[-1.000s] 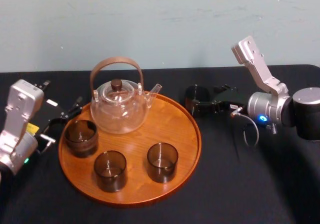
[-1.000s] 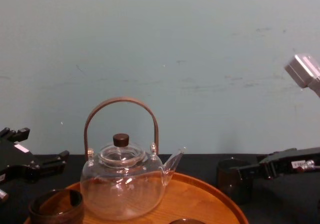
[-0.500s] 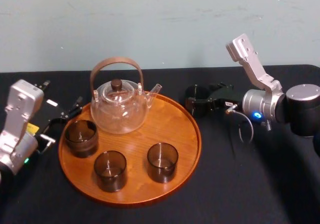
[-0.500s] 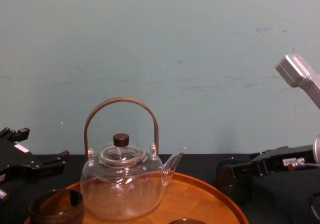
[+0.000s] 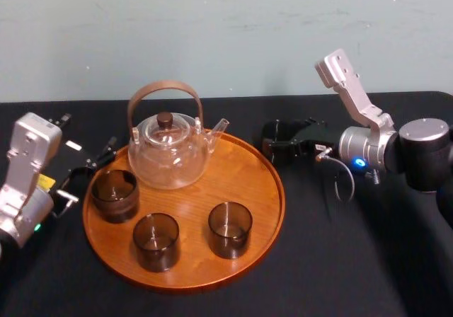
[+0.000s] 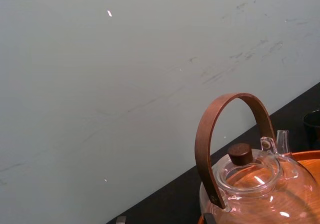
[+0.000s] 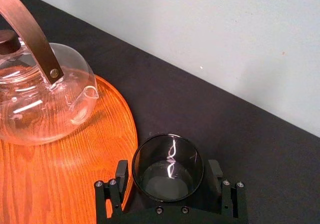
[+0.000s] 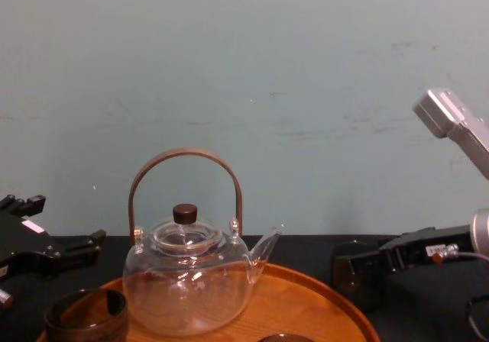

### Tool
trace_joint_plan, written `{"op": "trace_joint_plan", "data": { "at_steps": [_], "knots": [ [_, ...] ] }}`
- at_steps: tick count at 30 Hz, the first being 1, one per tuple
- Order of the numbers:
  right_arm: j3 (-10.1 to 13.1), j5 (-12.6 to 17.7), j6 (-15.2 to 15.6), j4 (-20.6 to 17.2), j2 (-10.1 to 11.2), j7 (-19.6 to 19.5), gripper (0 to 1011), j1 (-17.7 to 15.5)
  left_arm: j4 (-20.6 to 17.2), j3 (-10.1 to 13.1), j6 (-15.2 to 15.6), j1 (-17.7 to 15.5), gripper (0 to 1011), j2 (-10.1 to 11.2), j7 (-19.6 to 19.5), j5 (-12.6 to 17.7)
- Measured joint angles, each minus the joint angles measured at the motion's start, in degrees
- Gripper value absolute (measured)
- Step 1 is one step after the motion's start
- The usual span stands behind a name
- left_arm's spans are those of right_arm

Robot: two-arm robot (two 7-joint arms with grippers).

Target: Pick up the glass from the table and place it on the tray.

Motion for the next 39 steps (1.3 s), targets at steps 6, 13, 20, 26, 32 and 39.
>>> {"op": "trace_joint_plan", "data": {
  "at_steps": [6, 13, 20, 26, 32, 39],
  "knots": [
    [0.00, -0.33, -0.04, 0.72, -0.41, 0.18, 1002, 0.22, 0.00, 0.00, 0.00, 0.00, 1001, 0.00, 0.00, 0.00],
    [0.11, -0.81, -0.04, 1.32, -0.75, 0.03, 1002, 0.35, 0.00, 0.00, 0.00, 0.00, 1001, 0.00, 0.00, 0.00],
    [0.11, -1.04, -0.02, 1.39, -0.79, -0.13, 1002, 0.40, 0.00, 0.00, 0.00, 0.00, 1001, 0.00, 0.00, 0.00],
    [0.11, -1.00, 0.00, 1.33, -0.76, -0.13, 977, 0.40, 0.00, 0.00, 0.00, 0.00, 1001, 0.00, 0.00, 0.00],
    [0.11, -0.95, 0.03, 1.29, -0.73, -0.11, 896, 0.40, 0.00, 0.00, 0.00, 0.00, 1001, 0.00, 0.00, 0.00],
    [0.11, -0.88, 0.03, 1.25, -0.69, -0.10, 898, 0.38, 0.00, 0.00, 0.00, 0.00, 1001, 0.00, 0.00, 0.00]
  ]
}}
